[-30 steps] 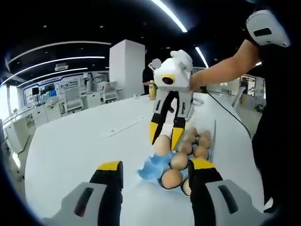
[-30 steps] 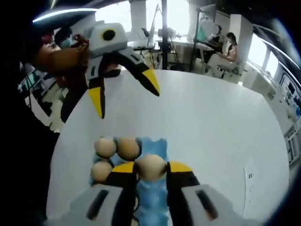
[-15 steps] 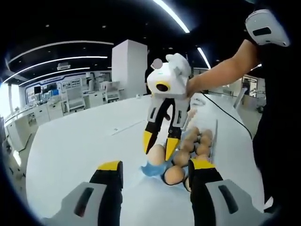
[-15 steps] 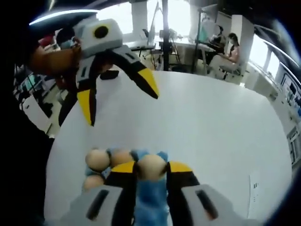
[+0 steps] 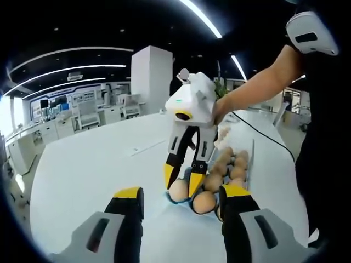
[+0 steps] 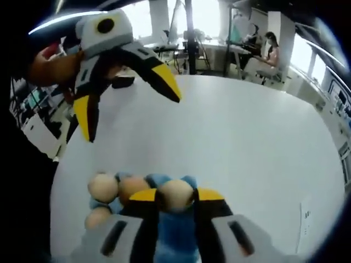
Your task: Place the egg into an empty slot of the egg tray after lifting it from the table, then release the egg inside the slot.
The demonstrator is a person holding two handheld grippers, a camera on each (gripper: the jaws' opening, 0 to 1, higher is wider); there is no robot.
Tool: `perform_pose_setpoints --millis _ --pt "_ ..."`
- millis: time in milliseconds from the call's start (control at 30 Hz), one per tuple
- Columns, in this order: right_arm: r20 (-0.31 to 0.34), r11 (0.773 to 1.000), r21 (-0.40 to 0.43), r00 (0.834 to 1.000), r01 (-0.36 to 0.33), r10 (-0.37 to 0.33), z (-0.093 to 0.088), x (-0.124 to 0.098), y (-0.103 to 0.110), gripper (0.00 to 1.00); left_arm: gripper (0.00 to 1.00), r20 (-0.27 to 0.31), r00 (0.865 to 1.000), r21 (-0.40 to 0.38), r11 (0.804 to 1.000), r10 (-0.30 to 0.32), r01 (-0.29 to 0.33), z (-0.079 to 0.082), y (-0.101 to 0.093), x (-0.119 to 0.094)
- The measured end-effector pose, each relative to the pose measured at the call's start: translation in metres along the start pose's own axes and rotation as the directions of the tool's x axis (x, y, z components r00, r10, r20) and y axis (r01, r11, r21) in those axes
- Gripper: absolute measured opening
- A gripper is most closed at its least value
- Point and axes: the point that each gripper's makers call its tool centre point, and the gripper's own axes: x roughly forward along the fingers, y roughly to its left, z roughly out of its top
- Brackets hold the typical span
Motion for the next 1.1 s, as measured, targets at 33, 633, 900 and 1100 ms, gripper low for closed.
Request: perform_pose_setpoints --millis 33,633,900,1100 --pt "0.005 1.0 0.01 1.0 -0.001 0.001 0.001 0.0 0.0 0.24 0.56 0.003 1.0 -0.001 1.0 0.0 0.0 0.0 0.0 0.0" --pt "0.04 1.0 -0.011 0.999 -0.021 0.022 -0.004 -0.003 0.003 0.26 0.55 -0.003 1.0 0.004 1.0 -0.011 0.011 0.003 -0.003 0.004" --pt "0.031 0.999 -0.038 0.999 -0.003 0.004 -0.007 -0.013 0.003 0.32 0.55 -0.006 1.0 0.008 1.0 -0.013 0.013 0.006 -0.005 0.006" --pt "0.096 0.999 0.014 0.995 0.031 -0.033 -0.012 -0.033 -0.003 0.34 0.55 -0.01 1.0 0.02 1.0 -0.022 0.023 0.01 -0.009 0.01"
